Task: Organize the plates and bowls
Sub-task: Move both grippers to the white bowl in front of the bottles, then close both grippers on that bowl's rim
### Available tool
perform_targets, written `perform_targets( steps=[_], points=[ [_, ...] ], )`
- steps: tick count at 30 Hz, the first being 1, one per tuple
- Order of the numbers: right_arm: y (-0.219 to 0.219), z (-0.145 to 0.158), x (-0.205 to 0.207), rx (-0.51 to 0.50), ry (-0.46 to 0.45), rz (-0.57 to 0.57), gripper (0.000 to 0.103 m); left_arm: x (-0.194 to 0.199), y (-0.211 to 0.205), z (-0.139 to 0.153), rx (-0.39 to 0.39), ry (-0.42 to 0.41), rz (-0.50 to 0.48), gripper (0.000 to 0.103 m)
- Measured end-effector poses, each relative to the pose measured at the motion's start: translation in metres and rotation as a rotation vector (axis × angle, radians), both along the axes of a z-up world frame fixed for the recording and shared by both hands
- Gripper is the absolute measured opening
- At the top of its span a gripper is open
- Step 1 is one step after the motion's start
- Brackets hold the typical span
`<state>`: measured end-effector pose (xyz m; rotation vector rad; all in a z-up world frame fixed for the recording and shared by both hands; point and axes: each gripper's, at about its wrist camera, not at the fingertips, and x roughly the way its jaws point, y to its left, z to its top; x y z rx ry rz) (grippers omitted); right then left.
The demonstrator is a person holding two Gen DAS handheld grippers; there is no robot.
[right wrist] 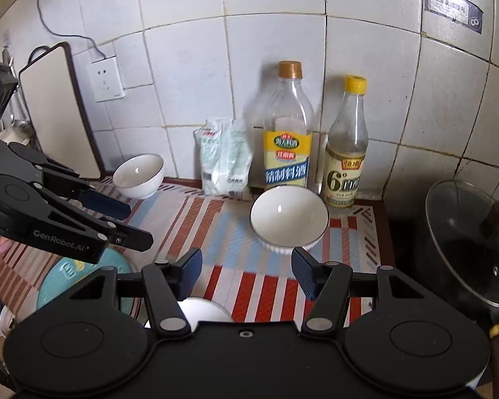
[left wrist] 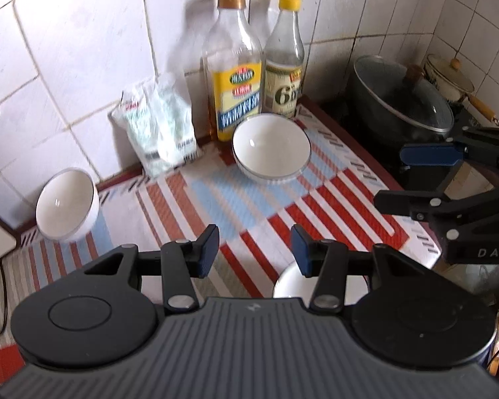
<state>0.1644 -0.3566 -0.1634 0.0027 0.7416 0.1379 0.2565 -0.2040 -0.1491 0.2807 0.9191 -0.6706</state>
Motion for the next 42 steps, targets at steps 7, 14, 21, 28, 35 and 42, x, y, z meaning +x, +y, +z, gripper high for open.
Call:
perform_targets(
  steps=[7, 14, 21, 28, 35, 42],
  points=[
    [-0.015, -0.016, 0.042, 0.023, -0.011, -0.017, 0.065, 0.047, -0.015, -0.013, -0.040, -0.008, -0.011, 0.049],
    [-0.038, -0.050, 0.081, 0.046, 0.016, -0.068, 0.065, 0.085, -0.033, -0.045, -0.050, 0.001, -0.012, 0.050],
    [-0.056, -0.084, 0.103, 0.084, 0.068, -0.162, 0.065, 0.103, -0.051, -0.070, -0.001, -0.053, -0.015, 0.049],
    [-0.068, -0.095, 0.114, 0.181, 0.093, -0.227, 0.065, 0.116, -0.062, -0.084, 0.007, -0.044, -0.059, 0.050],
    [-0.078, -0.116, 0.134, 0.250, 0.156, -0.281, 0.065, 0.126, -0.080, -0.097, 0.058, -0.040, -0.087, 0.049],
    [-0.078, -0.133, 0.151, 0.281, 0.201, -0.352, 0.038, 0.147, -0.085, -0.117, 0.054, 0.058, -0.039, 0.020]
  ],
)
